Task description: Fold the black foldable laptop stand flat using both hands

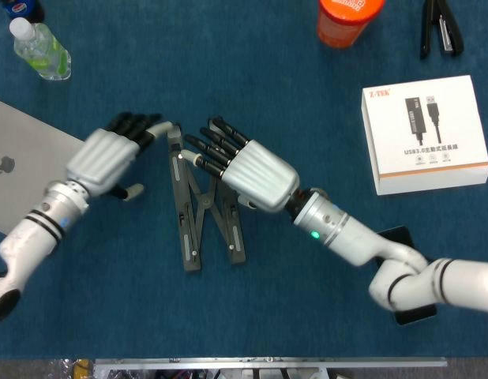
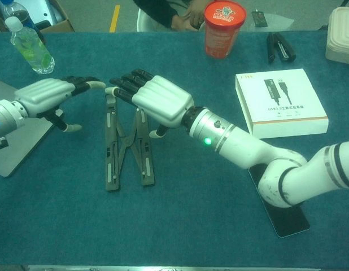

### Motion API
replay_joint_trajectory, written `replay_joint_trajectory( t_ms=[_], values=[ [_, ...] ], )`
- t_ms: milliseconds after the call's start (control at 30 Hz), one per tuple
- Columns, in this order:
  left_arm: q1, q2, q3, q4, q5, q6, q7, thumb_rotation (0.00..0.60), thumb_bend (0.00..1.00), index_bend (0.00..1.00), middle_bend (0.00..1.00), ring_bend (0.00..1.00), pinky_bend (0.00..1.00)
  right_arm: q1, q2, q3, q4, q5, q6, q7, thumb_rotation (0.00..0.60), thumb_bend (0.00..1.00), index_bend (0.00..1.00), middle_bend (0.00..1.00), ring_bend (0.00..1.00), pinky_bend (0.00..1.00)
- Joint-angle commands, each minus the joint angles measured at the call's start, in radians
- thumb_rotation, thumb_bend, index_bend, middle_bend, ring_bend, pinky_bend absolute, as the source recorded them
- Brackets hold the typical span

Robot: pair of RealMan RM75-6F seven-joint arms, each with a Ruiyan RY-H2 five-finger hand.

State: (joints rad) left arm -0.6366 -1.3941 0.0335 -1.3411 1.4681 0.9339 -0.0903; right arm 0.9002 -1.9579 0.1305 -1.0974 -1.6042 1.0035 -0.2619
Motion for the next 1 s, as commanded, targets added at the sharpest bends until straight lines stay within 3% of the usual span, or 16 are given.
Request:
replay_joint_trajectory(
  t_ms=[33, 200, 433, 800, 1000],
  values=[
    [0.026, 0.061, -0.016, -0.058, -0.031, 0.035, 0.032, 0.600, 0.23, 0.00, 0.00, 0.00, 0.01, 0.050, 0.107, 0.019, -0.106, 0.026, -0.108, 0.083, 0.600, 0.00, 0.00, 0.00, 0.00, 0.06],
    [0.070, 0.124, -0.034, -0.124, -0.071, 0.098, 0.078, 0.600, 0.23, 0.00, 0.00, 0.00, 0.01, 0.113, 0.221, 0.016, -0.192, 0.024, -0.226, 0.219, 0.600, 0.00, 0.00, 0.00, 0.00, 0.06],
    [0.134, 0.171, -0.049, -0.167, -0.105, 0.187, 0.118, 0.600, 0.23, 0.00, 0.00, 0.00, 0.01, 0.173, 0.289, -0.021, -0.221, -0.035, -0.271, 0.350, 0.600, 0.00, 0.00, 0.00, 0.00, 0.06],
    [0.227, 0.225, -0.058, -0.224, -0.159, 0.269, 0.128, 0.600, 0.23, 0.00, 0.00, 0.00, 0.01, 0.271, 0.351, -0.073, -0.225, -0.098, -0.358, 0.368, 0.600, 0.00, 0.00, 0.00, 0.00, 0.06],
    [0.258, 0.241, -0.062, -0.230, -0.154, 0.296, 0.115, 0.600, 0.23, 0.00, 0.00, 0.00, 0.01, 0.327, 0.332, -0.081, -0.198, -0.119, -0.397, 0.343, 0.600, 0.00, 0.00, 0.00, 0.00, 0.06]
  ],
)
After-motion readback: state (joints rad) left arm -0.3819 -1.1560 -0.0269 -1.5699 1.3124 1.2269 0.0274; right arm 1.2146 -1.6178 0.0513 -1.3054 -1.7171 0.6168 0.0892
